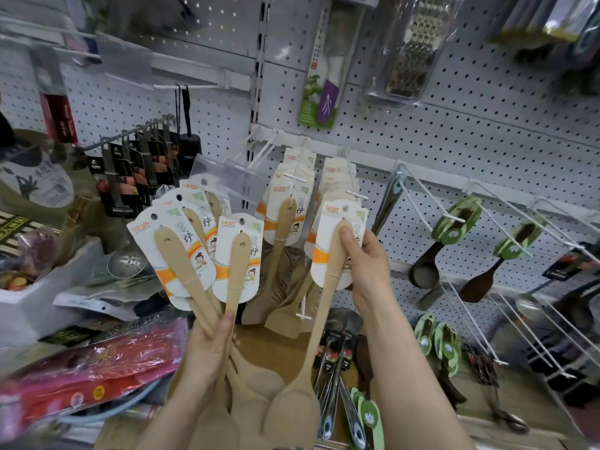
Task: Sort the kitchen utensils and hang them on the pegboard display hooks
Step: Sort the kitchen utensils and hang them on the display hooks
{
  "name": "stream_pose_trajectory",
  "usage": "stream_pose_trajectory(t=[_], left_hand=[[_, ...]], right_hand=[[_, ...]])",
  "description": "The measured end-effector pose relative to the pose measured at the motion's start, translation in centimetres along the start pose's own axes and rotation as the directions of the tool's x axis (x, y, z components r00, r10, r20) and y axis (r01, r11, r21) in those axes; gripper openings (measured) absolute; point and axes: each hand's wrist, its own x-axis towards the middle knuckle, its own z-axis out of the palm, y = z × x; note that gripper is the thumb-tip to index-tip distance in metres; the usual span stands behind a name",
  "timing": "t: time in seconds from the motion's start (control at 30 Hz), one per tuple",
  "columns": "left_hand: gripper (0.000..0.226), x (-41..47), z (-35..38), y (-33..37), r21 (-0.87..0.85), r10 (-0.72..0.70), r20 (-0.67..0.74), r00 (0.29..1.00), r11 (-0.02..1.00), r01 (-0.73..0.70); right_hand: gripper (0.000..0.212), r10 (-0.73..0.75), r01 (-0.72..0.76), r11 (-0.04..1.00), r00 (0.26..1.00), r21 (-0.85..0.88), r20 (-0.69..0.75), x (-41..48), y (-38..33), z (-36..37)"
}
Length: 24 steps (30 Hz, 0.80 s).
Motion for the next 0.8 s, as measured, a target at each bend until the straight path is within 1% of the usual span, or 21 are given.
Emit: stream_pose_trajectory(t=[0.27,0.4,0.5,0.63,0.7,0.8], left_hand=[[0.008,0.2,0.1,-0.4,0.02,0.004,-0.012,1.0,1.0,-0.003],[0.005,0.1,0.6,-0.6,0.054,0.017,-0.015,1.0,0.998,-0.016],[0.005,0.2,1.0,-0.6,0.083,0.038,0.012,0.999,0.996,-0.039],[0.005,0.3,1.4,-0.1,0.091,0.029,0.048,0.998,0.995,-0.033],[0.004,0.3,1.6,0.2,0.098,0.037,0.053,0.998,0.994,-0.042],[0.009,0.0,2.0,0.6,0.1,0.046,0.06,0.997,0.994,-0.052]], right_hand=[[0.021,-0.017,0.019,0.997,0.999,-0.076,0.035,0.4,0.4,-1.2],[0.018,-0.022,0.024,0.995,1.0,-0.097,0.016,0.8,0.7,-1.4],[0.015,-0.036,0.037,0.991,0.999,-0.125,0.012,1.4,0.9,-1.2],[0.007,-0.095,0.086,0.969,0.995,-0.233,-0.025,2.9,1.5,-1.0],[0.01,-0.134,0.111,0.946,0.99,-0.306,-0.054,3.7,2.0,-0.8],[0.015,-0.192,0.132,0.927,0.971,-0.351,-0.141,4.9,2.7,-0.3]])
